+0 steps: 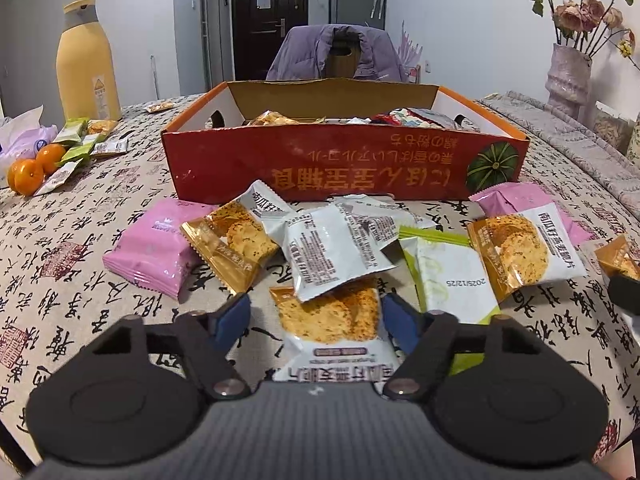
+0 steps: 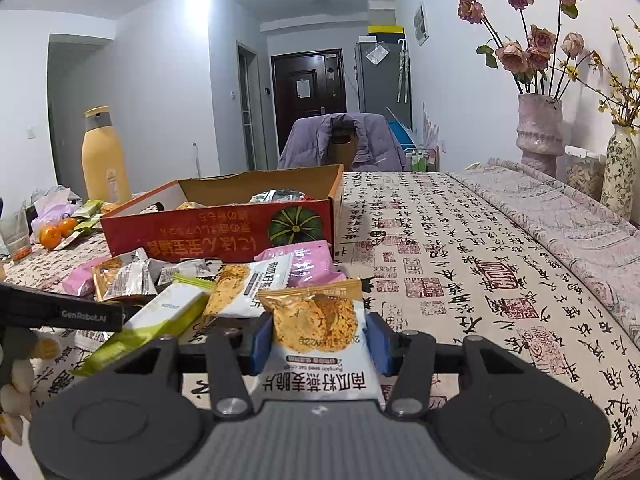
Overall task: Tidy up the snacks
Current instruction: 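Grasp the golden crisp packet with the left gripper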
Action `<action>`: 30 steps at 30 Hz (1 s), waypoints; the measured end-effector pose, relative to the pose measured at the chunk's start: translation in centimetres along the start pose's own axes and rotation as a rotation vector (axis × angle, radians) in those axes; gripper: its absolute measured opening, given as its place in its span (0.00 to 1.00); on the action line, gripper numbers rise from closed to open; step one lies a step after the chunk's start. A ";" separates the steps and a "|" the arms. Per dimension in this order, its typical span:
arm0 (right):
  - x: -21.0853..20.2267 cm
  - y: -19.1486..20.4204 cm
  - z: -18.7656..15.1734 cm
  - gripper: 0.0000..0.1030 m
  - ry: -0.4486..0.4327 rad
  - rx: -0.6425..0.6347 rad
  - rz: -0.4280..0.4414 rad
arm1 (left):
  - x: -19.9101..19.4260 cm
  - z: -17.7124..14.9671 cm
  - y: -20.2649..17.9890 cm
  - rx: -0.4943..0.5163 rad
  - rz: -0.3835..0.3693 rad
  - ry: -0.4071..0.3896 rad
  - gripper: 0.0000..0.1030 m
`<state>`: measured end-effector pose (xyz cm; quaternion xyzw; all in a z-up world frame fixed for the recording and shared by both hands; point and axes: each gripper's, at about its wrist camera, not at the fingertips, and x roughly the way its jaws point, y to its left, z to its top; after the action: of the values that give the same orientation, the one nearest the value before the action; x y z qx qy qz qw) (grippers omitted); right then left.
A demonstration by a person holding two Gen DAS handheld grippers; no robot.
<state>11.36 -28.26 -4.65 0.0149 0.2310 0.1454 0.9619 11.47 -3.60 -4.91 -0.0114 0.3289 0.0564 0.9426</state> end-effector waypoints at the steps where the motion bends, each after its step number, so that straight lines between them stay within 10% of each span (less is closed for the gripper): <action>1: 0.0 0.0 0.0 0.48 0.001 0.001 0.001 | -0.1 0.0 -0.1 0.006 -0.005 -0.004 0.60; 8: -0.1 0.2 -0.1 0.48 0.000 -0.001 0.006 | -0.9 -0.6 0.3 0.011 -0.032 -0.029 0.42; 30: -0.9 2.7 1.4 0.48 -0.050 -0.043 0.028 | -6.6 0.4 1.4 0.038 -0.101 -0.235 0.41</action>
<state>10.48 -25.90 -2.70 0.0011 0.2032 0.1636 0.9654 6.44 -2.82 -0.43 -0.0035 0.2164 0.0039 0.9763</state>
